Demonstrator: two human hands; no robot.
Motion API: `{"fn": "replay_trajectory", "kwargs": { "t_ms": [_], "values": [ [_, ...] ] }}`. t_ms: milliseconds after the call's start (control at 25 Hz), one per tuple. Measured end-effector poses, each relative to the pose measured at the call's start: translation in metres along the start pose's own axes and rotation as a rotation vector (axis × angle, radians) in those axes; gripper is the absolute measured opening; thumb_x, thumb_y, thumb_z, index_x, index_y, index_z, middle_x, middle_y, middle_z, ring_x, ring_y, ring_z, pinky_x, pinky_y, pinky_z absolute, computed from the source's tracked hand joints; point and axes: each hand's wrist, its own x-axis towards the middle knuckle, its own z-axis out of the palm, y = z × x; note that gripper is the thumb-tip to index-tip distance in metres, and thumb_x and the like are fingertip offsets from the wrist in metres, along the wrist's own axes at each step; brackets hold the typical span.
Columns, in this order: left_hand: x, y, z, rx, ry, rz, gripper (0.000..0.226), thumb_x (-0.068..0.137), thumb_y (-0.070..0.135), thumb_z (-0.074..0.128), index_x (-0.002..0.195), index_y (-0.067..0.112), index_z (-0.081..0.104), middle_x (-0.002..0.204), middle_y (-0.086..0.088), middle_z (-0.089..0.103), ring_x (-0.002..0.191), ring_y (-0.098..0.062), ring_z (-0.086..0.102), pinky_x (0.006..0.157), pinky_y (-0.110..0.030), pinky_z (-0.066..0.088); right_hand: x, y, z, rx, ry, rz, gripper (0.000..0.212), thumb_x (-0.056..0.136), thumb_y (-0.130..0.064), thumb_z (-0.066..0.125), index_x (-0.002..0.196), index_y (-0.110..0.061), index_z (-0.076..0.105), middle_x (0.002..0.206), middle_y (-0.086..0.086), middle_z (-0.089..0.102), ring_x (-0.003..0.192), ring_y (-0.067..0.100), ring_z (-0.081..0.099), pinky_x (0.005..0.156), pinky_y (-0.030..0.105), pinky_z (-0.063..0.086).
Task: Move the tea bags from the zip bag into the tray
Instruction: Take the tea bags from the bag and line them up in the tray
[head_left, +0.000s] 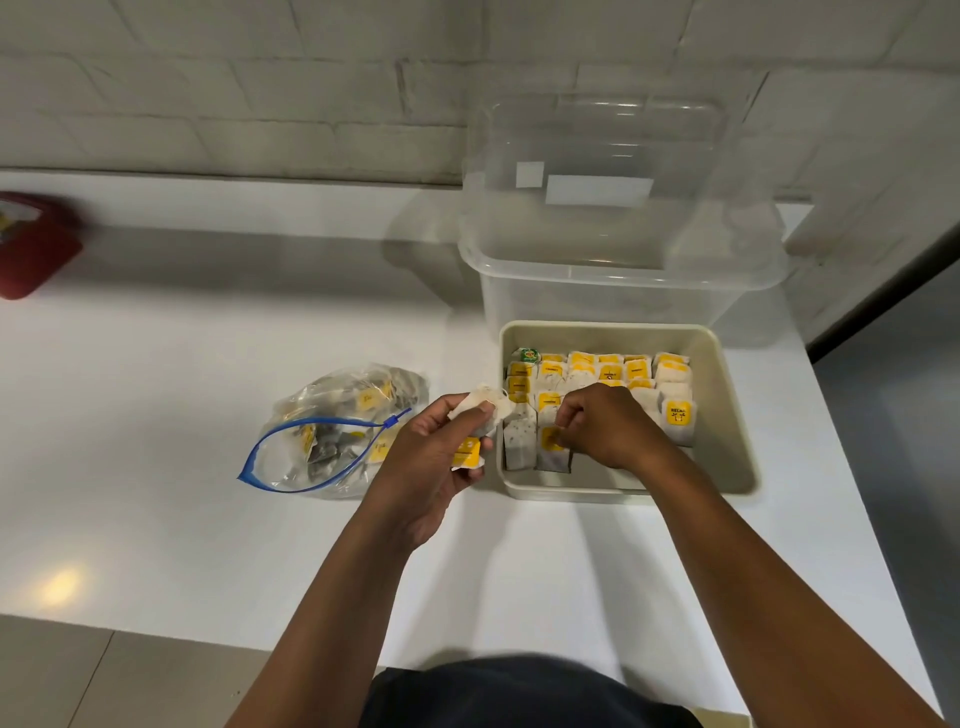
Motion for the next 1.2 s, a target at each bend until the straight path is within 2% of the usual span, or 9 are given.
{"fn": "replay_trajectory", "kwargs": {
  "t_ms": [160,280,360,400,520,680,800,1040,1200],
  "values": [
    [0.000,-0.002,0.003,0.037,0.004,0.007,0.009,0.093,0.017,0.065,0.101,0.017,0.069,0.079,-0.001,0.064,0.064,-0.012,0.058,0.057,-0.026,0.041,0.000,0.000,0.004,-0.035,0.037,0.022,0.020,0.075,-0.029,0.081,0.068,-0.027,0.063,0.077,-0.005,0.070,0.080,0.018,0.065,0.070,0.030,0.052],
    [0.000,-0.004,0.007,0.085,0.040,0.025,0.011,0.094,0.020,0.065,0.103,0.016,0.071,0.080,-0.003,0.065,0.063,-0.013,0.059,0.053,-0.025,0.044,-0.013,-0.010,-0.010,-0.018,0.198,0.005,0.015,0.081,-0.035,0.074,0.075,-0.024,0.065,0.076,-0.009,0.069,0.078,0.012,0.063,0.069,0.028,0.048],
    [0.000,-0.005,0.011,0.117,0.066,0.031,0.014,0.095,0.023,0.065,0.105,0.016,0.071,0.082,-0.003,0.068,0.064,-0.014,0.062,0.050,-0.025,0.045,-0.027,-0.024,-0.027,0.128,0.311,-0.074,0.011,0.087,-0.032,0.068,0.080,-0.024,0.069,0.075,-0.012,0.070,0.078,0.006,0.065,0.072,0.027,0.049],
    [0.000,-0.005,0.013,0.129,0.069,0.028,0.014,0.095,0.023,0.065,0.105,0.015,0.071,0.083,-0.003,0.068,0.064,-0.014,0.062,0.050,-0.024,0.046,-0.034,-0.032,-0.035,0.260,0.299,-0.116,0.009,0.088,-0.029,0.067,0.083,-0.024,0.072,0.078,-0.012,0.072,0.081,0.004,0.066,0.074,0.027,0.050],
    [0.000,-0.006,0.022,0.165,0.034,0.020,0.016,0.094,0.026,0.066,0.103,0.013,0.071,0.081,-0.004,0.065,0.064,-0.014,0.063,0.050,-0.024,0.046,-0.054,-0.051,-0.048,0.560,0.035,-0.204,0.007,0.087,-0.028,0.072,0.091,-0.024,0.076,0.084,-0.009,0.074,0.081,0.005,0.068,0.077,0.032,0.054],
    [0.000,-0.002,0.029,0.240,-0.008,-0.006,0.016,0.094,0.029,0.066,0.094,0.014,0.072,0.069,-0.002,0.061,0.057,-0.012,0.058,0.047,-0.022,0.042,-0.062,-0.049,-0.051,0.589,-0.008,-0.235,0.017,0.087,-0.018,0.072,0.101,-0.028,0.070,0.078,-0.003,0.071,0.070,0.011,0.061,0.073,0.036,0.051],
    [0.001,0.005,0.029,0.243,-0.035,-0.094,0.020,0.096,0.029,0.062,0.093,0.011,0.070,0.064,-0.002,0.059,0.050,-0.010,0.051,0.041,-0.020,0.035,-0.068,-0.047,-0.060,0.641,-0.144,-0.280,0.036,0.093,-0.003,0.059,0.118,-0.027,0.066,0.083,0.000,0.065,0.069,0.015,0.060,0.071,0.026,0.051],
    [0.005,0.012,0.031,0.182,-0.172,-0.188,0.021,0.098,0.025,0.058,0.101,0.006,0.066,0.068,-0.003,0.055,0.055,-0.010,0.045,0.038,-0.017,0.029,-0.070,-0.038,-0.075,0.600,-0.199,-0.329,0.036,0.088,0.010,0.057,0.107,-0.016,0.074,0.090,0.000,0.068,0.075,0.009,0.058,0.071,0.019,0.049],
    [0.006,0.009,0.038,0.149,-0.184,-0.185,0.030,0.099,0.025,0.057,0.117,0.002,0.065,0.079,-0.007,0.066,0.062,-0.012,0.053,0.047,-0.020,0.043,-0.064,-0.025,-0.074,0.542,-0.095,-0.296,0.013,0.084,-0.005,0.074,0.090,-0.016,0.075,0.074,0.002,0.063,0.071,0.008,0.054,0.071,0.028,0.045]
  ]
}}
